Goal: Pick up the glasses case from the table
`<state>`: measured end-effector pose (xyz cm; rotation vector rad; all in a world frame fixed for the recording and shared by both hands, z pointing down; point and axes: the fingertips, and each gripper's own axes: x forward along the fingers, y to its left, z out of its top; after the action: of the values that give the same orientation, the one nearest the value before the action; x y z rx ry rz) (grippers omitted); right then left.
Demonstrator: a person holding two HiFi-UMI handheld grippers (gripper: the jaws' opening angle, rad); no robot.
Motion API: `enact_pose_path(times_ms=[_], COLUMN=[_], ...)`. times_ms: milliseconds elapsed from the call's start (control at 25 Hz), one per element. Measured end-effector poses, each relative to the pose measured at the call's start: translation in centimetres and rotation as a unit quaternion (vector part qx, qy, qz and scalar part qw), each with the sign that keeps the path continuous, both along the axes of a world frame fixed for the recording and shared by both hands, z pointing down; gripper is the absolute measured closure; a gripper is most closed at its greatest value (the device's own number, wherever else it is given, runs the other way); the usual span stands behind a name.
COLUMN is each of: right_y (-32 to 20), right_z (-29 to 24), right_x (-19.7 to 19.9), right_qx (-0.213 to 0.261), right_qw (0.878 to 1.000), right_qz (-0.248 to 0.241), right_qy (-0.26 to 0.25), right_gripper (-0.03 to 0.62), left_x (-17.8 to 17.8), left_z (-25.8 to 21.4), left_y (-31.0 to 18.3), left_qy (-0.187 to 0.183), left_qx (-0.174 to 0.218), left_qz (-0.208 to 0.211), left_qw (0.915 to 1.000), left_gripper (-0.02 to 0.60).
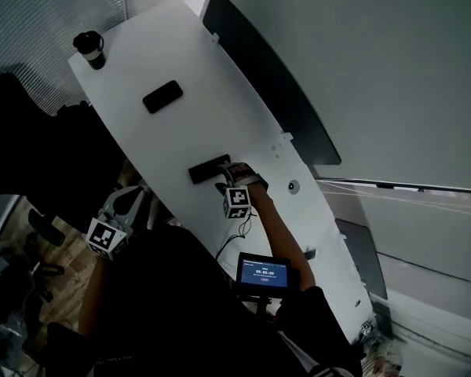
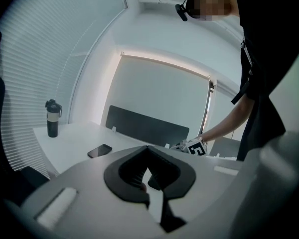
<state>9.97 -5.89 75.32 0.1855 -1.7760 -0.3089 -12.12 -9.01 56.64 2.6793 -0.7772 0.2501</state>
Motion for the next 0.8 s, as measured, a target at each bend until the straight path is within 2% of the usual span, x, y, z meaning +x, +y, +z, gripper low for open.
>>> enact_pose_path(times_ms=[120,240,480,640,800], right_y=[-1.8,-3.1,-2.8,-2.7,-3.0], right_z=[1.0,2.3,4.3,5.8,6.3], right_x=[0.9,1.8,3.1,3.4,3.7], right_qx=[-0.005,-0.018,-0.085,-0.105,-0.127], right_qw=[1.000,0.999,0.992,0.988,0.985], right_qz=[-0.022,-0.037,-0.074,-0.083,-0.069], right_qy=[0.011,0.025,0.060,0.082,0.090], right_gripper=[0.313,0.287,0.278,0.278,0.278], left_x=[-1.8,-3.6,-6.9,-7.7,-7.3], left_z=[0.2,0.3,-0.1,0.4,0.3], left_y=[-0.3,-0.2,-0.2,0.3,0.9], left_qy=[-0.012,-0.021,-0.033,-0.038,-0.037], left_qx=[0.006,-0.004,0.009,0.007,-0.003], left_qz=[-0.031,-0.069,-0.129,-0.145,-0.148], left_qw=[0.9994,0.9974,0.9910,0.9887,0.9883], left_gripper=[0.577,0.577,0.577,0.577,0.577])
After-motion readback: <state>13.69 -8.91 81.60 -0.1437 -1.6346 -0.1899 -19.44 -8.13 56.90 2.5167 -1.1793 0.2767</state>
